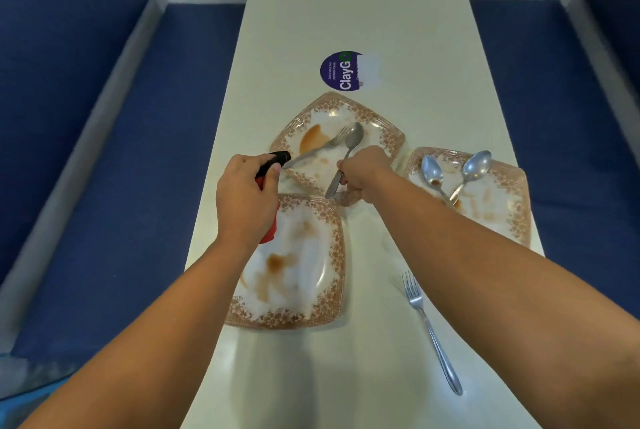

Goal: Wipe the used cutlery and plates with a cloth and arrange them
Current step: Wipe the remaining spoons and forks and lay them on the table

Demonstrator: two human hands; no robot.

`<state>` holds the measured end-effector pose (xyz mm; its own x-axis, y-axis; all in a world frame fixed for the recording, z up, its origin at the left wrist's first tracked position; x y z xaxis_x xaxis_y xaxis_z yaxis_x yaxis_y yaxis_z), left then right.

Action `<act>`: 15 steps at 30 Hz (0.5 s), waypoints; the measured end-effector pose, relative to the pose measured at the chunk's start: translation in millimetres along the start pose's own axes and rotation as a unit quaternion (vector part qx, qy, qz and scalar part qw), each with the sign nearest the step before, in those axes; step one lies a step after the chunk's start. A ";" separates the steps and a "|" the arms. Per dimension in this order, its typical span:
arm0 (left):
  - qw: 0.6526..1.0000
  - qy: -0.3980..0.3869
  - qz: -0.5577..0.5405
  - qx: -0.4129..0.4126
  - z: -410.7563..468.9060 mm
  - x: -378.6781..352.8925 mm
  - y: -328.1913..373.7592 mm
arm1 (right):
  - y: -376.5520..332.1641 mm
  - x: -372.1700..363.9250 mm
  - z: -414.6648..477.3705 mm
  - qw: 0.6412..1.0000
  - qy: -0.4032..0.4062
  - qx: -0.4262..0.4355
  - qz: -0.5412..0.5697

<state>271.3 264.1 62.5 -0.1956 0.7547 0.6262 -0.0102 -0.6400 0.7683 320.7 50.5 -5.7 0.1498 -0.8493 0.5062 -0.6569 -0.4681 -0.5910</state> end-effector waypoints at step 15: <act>0.994 -0.021 -0.038 -0.102 -73.8 -13.5 95.3 | 58.2 58.1 -147.9 0.986 -0.049 0.148 0.057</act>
<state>200.6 182.4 117.5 -0.1450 0.8048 0.5755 -0.2220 -0.5933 0.7738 182.0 10.0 82.2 0.1675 -0.9133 0.3713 -0.4310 -0.4065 -0.8056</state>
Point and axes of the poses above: each hand's wrist, its own z-axis towards the middle knuckle, its own x-axis out of the back of the hand, y = z × x, the point moved 5 cm from there along z, towards the middle knuckle, and after that the axes turned 10 degrees about -z, right-handed, at the moved point
